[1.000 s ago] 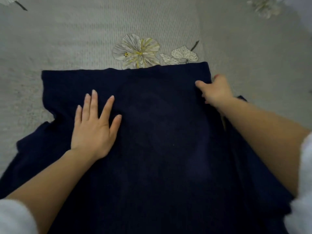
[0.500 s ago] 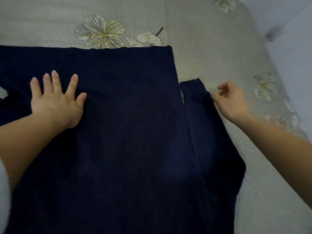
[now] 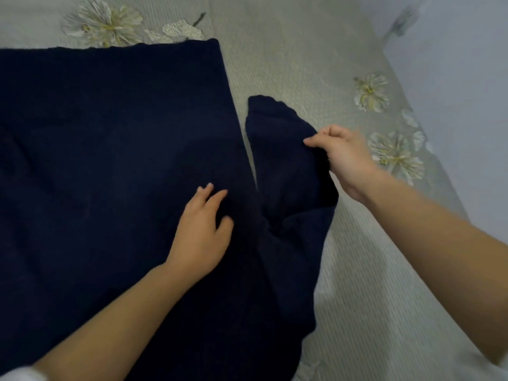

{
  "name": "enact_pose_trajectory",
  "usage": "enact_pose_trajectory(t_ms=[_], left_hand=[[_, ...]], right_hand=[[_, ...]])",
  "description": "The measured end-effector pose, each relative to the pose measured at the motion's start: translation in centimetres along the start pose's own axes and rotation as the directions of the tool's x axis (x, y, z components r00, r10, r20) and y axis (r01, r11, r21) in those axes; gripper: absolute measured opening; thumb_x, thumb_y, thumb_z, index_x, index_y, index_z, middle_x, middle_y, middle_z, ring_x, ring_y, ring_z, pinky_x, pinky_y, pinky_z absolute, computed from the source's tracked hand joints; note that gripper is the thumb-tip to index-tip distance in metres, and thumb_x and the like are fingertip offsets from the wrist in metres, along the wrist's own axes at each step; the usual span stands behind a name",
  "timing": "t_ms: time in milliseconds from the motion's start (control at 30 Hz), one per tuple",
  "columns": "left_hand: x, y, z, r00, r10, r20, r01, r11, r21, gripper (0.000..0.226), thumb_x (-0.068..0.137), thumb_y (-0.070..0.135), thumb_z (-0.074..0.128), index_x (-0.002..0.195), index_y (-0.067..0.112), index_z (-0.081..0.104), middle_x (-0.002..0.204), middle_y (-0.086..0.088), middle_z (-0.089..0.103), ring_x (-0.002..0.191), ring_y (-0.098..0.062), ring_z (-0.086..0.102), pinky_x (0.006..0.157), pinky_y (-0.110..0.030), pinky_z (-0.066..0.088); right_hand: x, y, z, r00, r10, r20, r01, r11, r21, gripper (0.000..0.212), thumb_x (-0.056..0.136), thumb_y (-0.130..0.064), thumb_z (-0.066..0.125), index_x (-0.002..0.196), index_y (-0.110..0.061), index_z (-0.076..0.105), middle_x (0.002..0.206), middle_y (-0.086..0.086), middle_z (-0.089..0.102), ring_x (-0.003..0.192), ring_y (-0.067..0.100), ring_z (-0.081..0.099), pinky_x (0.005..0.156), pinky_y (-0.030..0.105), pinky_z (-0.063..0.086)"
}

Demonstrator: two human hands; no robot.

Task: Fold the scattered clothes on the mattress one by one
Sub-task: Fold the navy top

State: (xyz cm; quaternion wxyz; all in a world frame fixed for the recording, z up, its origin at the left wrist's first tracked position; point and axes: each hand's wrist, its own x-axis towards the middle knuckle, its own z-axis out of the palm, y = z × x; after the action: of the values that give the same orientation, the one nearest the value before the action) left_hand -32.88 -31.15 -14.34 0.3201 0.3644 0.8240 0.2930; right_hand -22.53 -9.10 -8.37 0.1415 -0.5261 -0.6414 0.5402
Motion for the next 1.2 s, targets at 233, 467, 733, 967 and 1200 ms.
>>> enact_pose_trajectory(t_ms=[233,467,733,967,1200], left_hand=[[2.0,8.4,-2.0,0.975,-0.165,0.149,0.217,0.556,-0.802,0.034,0.094,0.043,0.05,0.114,0.02,0.064,0.113,0.007,0.068,0.104,-0.006,0.064,0.091,-0.024,0.05],[2.7,8.2,-1.3,0.843,-0.19,0.504,0.483,0.68,-0.551,0.03,0.084,0.012,0.068,0.113,0.008,0.065,0.111,-0.014,0.069,0.094,-0.017,0.068,0.081,-0.031,0.056],[2.4,7.1,-1.3,0.798,-0.12,0.59,0.573,0.455,-0.682,0.041,0.092,0.0,0.041,0.127,0.01,0.059,0.12,-0.009,0.067,0.111,-0.024,0.064,0.09,-0.032,0.054],[1.7,10.3,-1.8,0.848,-0.001,0.53,0.46,0.5,-0.734,0.039,0.091,0.001,0.045,0.123,0.014,0.061,0.109,-0.006,0.071,0.092,-0.017,0.068,0.075,-0.029,0.057],[0.8,14.6,-1.0,0.971,-0.114,0.208,0.221,0.757,-0.614,0.02,0.092,0.022,0.058,0.109,0.028,0.067,0.114,0.011,0.067,0.111,-0.006,0.058,0.099,-0.034,0.046]], right_hand=[[-6.6,-2.9,-3.1,0.883,-0.179,0.435,0.187,0.982,0.026,0.02,0.081,-0.004,0.068,0.073,-0.016,0.055,0.062,-0.006,0.051,0.061,0.004,0.047,0.061,0.015,0.036],[-9.7,0.8,-3.2,0.624,0.071,0.778,0.041,0.992,-0.123,0.038,0.08,0.01,0.052,0.098,-0.014,0.075,0.13,-0.009,0.061,0.125,-0.002,0.049,0.108,0.019,0.031],[-7.7,6.0,-4.0,0.969,-0.06,0.241,0.139,0.935,-0.328,0.085,0.07,-0.009,0.081,0.14,-0.032,0.038,0.134,-0.005,0.037,0.126,0.009,0.034,0.105,0.026,0.032],[-6.6,1.7,-5.5,0.97,-0.037,0.241,0.005,0.991,0.132,0.008,0.077,-0.013,0.066,0.083,-0.018,0.068,0.084,-0.003,0.068,0.081,0.006,0.063,0.079,0.02,0.049],[-8.2,-2.4,-15.2,0.883,0.055,-0.466,0.14,0.917,0.372,0.01,0.083,-0.013,0.053,0.074,-0.013,0.058,0.062,-0.001,0.056,0.057,0.016,0.058,0.053,0.029,0.05]])
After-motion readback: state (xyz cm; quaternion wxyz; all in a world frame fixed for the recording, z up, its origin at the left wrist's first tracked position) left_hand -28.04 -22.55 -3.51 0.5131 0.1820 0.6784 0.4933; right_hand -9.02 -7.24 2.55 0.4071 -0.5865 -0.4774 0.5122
